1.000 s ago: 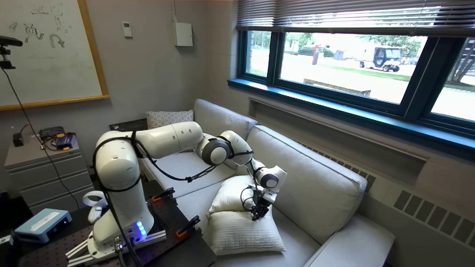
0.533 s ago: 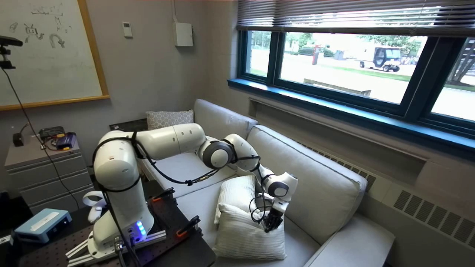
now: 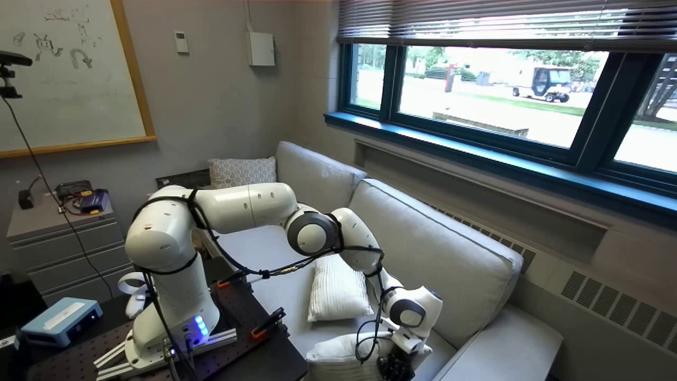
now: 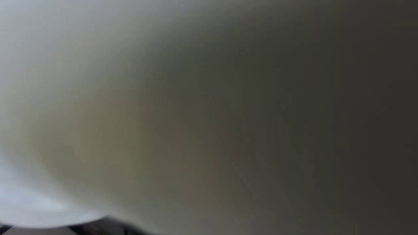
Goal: Put the two pillows properly on the right side of the couch
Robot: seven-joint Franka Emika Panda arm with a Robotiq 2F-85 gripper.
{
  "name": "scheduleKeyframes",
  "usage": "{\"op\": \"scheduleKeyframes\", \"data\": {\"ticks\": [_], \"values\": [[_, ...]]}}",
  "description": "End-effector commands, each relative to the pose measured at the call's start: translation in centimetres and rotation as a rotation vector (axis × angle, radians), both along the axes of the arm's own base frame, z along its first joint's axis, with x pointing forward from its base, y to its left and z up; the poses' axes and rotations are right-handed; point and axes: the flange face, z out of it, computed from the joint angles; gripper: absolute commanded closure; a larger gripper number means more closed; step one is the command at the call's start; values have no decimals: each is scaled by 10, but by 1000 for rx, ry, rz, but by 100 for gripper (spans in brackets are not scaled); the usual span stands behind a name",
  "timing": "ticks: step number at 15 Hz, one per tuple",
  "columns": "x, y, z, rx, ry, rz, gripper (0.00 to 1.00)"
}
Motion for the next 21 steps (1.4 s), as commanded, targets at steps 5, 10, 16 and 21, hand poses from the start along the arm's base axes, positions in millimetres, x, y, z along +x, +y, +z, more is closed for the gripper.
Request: {"op": "scheduleKeyframes", "data": {"ticks": [5, 10, 16, 21], "values": [[-18, 3, -23, 121, -39, -258, 64], [54, 38, 7, 282, -192, -225, 27], [97, 76, 31, 394, -282, -226, 0], [129, 101, 50, 473, -378, -177, 0]]}}
